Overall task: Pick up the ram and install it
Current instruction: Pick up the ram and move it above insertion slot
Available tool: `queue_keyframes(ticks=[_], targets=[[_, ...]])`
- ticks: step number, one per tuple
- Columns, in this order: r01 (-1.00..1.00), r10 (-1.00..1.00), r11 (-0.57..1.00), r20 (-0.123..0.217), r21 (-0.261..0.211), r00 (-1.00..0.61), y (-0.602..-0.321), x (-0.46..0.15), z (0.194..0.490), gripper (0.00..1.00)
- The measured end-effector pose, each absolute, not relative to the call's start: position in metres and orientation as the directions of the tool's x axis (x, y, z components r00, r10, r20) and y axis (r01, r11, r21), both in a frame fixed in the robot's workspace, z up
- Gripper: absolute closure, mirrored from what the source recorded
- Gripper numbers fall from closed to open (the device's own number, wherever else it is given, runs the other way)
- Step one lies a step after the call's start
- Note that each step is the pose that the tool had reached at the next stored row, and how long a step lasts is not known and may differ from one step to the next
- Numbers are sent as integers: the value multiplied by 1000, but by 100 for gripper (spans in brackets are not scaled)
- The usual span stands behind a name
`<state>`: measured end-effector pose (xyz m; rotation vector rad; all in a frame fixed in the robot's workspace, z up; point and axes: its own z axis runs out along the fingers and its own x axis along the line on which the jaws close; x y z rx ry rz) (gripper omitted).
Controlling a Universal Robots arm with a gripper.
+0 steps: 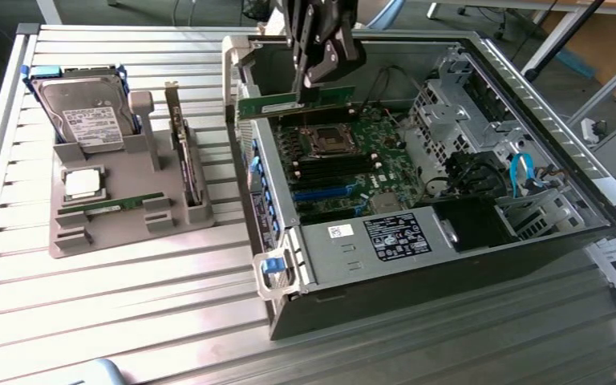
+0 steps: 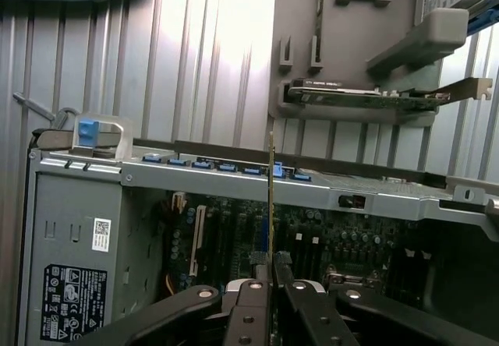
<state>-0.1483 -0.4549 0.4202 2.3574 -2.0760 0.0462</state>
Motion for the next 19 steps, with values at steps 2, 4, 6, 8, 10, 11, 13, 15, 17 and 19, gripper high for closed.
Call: queue_keyframes(ticks=[2,4,6,8,10,11,13,15,17,19], targets=[[-992,-992,-127,22,-20,126,-455,-146,420,87],[-992,-992,-127,22,-20,126,-455,-143,420,87],[-992,-992,-127,22,-20,126,-455,-141,420,87],[-992,-992,-127,22,-19,126,-455,-138,420,87],[-992,-992,-127,22,-20,126,-455,-136,420,87],[-992,-992,-127,22,-20,126,-455,-134,420,87],[-992,-992,-127,22,-19,126,-455,-131,420,87],[-992,-992,-127,22,-20,126,-455,-128,420,87],[-992,-992,-127,22,-19,126,-455,-125,420,87],[-992,-992,-127,22,-19,126,-455,-122,420,87]])
